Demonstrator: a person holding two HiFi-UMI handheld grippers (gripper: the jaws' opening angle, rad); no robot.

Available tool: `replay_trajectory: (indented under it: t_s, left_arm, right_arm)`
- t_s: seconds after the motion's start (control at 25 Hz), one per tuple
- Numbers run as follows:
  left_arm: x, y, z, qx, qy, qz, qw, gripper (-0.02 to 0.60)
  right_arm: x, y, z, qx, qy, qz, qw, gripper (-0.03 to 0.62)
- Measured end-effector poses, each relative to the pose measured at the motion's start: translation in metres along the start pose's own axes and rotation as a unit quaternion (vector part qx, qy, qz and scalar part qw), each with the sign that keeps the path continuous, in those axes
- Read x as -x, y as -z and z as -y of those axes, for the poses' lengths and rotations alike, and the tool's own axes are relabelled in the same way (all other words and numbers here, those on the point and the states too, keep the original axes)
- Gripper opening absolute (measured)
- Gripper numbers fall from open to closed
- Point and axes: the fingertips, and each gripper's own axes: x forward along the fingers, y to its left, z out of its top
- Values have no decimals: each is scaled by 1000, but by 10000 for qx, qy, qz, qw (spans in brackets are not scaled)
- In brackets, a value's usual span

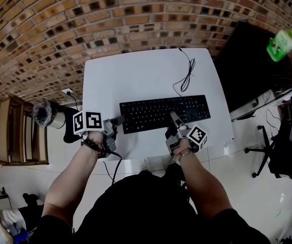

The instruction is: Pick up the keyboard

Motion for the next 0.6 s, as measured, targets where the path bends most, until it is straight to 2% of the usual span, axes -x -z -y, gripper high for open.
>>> replay_trajectory:
  t_s: [0.2,0.44,0.6]
  left_arm:
    - [2,0,1,13,51,17,10000,72]
    - [4,0,5,73,196,81,9997,75]
    - [8,0,9,108,310,134,9994,76]
  right_arm:
    - [-1,0,-5,-172,-155,35,9997,132]
    - [3,-1,-10,-336,-207,138,9991,104]
    - [7,-2,-23,-439,-422,202,9979,91]
